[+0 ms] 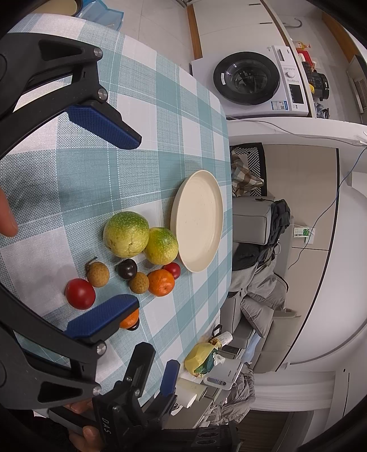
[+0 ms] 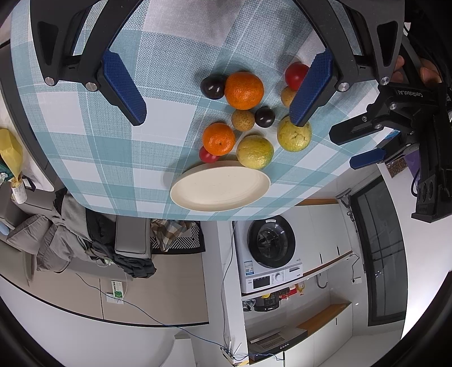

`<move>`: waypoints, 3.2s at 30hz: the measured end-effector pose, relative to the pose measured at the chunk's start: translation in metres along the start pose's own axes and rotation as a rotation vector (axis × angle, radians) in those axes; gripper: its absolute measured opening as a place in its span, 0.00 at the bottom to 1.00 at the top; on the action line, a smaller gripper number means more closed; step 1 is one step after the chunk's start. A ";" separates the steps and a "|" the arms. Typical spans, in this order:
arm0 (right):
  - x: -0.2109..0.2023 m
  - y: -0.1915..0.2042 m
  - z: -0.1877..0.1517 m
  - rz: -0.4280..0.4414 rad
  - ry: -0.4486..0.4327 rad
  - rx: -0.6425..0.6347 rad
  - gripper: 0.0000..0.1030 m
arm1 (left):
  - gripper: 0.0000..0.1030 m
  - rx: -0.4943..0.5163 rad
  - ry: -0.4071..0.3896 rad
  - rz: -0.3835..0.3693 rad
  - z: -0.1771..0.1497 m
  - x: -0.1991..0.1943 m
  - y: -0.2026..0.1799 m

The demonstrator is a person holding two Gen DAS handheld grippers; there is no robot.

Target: Organize fruits

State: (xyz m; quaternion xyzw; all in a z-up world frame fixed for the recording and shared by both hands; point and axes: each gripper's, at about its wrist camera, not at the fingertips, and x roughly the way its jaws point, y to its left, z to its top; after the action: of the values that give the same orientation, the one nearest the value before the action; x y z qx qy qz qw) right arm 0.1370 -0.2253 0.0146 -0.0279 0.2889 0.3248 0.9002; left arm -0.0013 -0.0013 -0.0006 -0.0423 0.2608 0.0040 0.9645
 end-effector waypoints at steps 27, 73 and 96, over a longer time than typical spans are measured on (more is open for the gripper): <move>0.000 0.000 0.000 -0.001 0.003 0.000 1.00 | 0.99 -0.001 0.002 -0.001 0.002 -0.003 0.001; 0.018 -0.007 -0.004 -0.003 0.127 0.047 1.00 | 0.99 -0.022 0.051 0.016 -0.004 0.012 0.006; 0.034 0.015 0.000 0.158 0.251 -0.014 0.63 | 0.88 -0.073 0.210 0.006 0.006 0.062 0.023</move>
State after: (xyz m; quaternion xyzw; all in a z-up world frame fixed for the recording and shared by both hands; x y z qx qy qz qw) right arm 0.1492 -0.1943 -0.0017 -0.0518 0.3983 0.3904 0.8284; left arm 0.0549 0.0208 -0.0282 -0.0770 0.3602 0.0118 0.9296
